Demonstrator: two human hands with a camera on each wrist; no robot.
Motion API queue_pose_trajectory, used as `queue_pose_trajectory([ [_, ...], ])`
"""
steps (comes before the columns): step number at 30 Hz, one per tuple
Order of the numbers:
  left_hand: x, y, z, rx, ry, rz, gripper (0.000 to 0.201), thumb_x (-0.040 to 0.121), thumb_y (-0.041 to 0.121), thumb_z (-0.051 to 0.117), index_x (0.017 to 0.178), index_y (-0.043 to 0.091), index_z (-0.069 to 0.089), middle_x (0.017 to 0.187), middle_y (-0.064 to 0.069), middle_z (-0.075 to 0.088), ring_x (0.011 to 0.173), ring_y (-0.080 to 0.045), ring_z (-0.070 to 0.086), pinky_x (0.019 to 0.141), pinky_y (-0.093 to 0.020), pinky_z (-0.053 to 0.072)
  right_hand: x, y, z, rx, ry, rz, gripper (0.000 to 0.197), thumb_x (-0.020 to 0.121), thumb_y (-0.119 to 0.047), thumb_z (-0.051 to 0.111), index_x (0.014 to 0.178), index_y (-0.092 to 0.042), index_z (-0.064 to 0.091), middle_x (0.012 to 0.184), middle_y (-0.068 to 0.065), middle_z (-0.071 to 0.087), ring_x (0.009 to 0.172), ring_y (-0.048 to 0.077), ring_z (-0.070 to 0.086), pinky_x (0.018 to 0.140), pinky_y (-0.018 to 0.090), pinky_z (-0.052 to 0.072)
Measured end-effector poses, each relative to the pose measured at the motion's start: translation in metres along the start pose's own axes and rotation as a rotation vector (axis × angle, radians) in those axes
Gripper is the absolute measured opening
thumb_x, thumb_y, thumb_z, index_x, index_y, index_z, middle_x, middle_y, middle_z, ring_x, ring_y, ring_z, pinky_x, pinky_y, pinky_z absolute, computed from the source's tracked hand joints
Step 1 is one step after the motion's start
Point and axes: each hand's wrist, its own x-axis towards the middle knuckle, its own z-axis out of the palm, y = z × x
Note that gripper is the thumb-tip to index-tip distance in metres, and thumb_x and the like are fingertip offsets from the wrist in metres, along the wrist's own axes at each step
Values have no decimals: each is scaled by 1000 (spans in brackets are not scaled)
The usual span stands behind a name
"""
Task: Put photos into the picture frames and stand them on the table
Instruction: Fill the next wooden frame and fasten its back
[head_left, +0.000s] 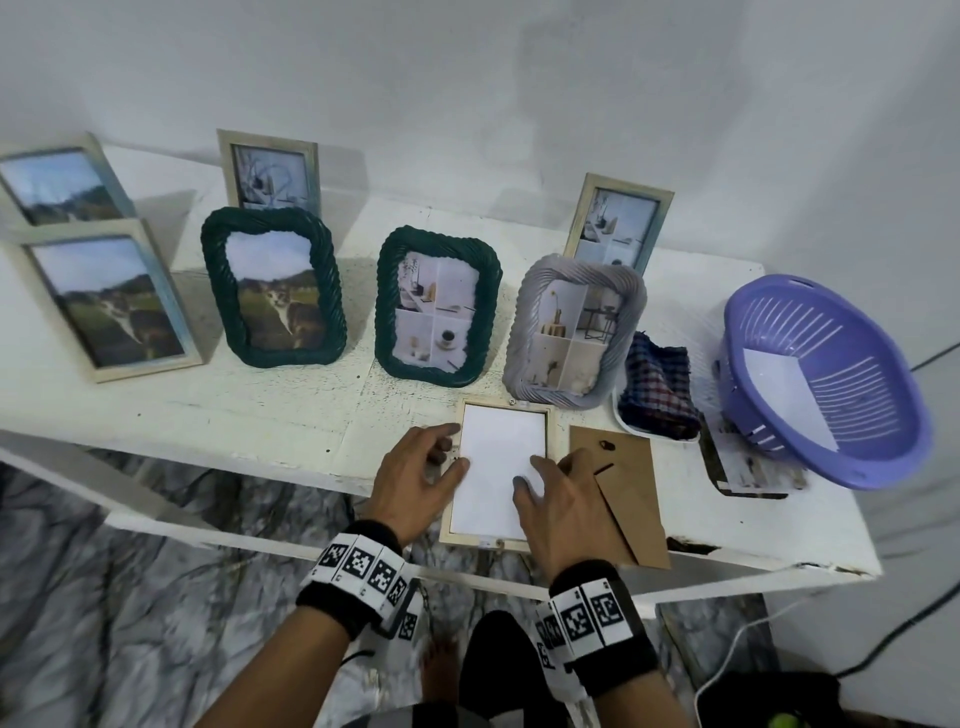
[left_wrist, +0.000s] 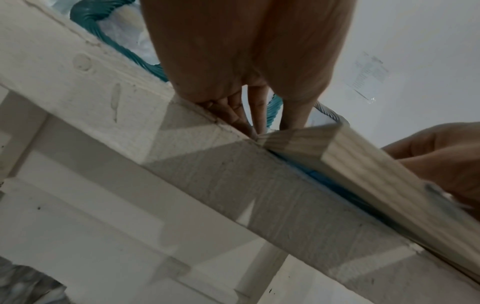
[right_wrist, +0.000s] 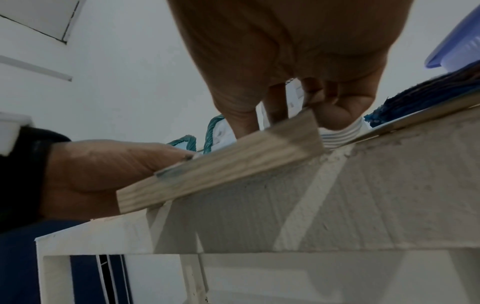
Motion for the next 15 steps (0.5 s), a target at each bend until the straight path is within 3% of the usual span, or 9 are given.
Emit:
queue_pose_trajectory([
  [3, 0, -1, -1, -26, -5, 10, 45, 85, 40, 61, 126, 21, 61, 99, 6, 59, 90, -3, 57, 80, -10, 44, -1, 5, -3, 57, 40, -56, 28, 87, -27, 68, 110, -12, 69, 100, 11, 49, 70, 32, 58, 61, 33, 48],
  [6, -1, -3, -3, -49, -22, 22, 46, 86, 37, 58, 128, 19, 59, 100, 5, 60, 92, -1, 56, 81, -5, 41, -1, 18, -13, 6, 147, -48, 29, 82, -23, 72, 108, -12, 68, 99, 14, 57, 76, 32, 58, 62, 27, 37],
  [9, -1, -6, -6, -77, -52, 19, 47, 85, 32, 57, 130, 17, 58, 104, 4, 61, 95, -4, 57, 85, -8, 43, -3, 41, -23, -149, 151, 129, 37, 77, -24, 72, 110, -8, 63, 105, 20, 57, 89, 39, 53, 70, 42, 45],
  [12, -1, -7, -8, -103, -72, 14, 46, 85, 28, 57, 129, 17, 58, 105, 5, 62, 95, -7, 58, 87, -11, 45, -9, 61, -31, -254, 11, 350, 52, 81, -41, 65, 120, -9, 55, 123, 19, 51, 108, 40, 46, 85, 47, 42],
  [15, -1, -8, -10, -113, -89, 30, 35, 87, 21, 60, 122, 21, 59, 105, 7, 62, 95, -8, 59, 86, -15, 48, -13, 73, -33, -220, 10, 307, 49, 81, -39, 68, 116, -5, 59, 120, 20, 54, 106, 39, 46, 86, 46, 41],
])
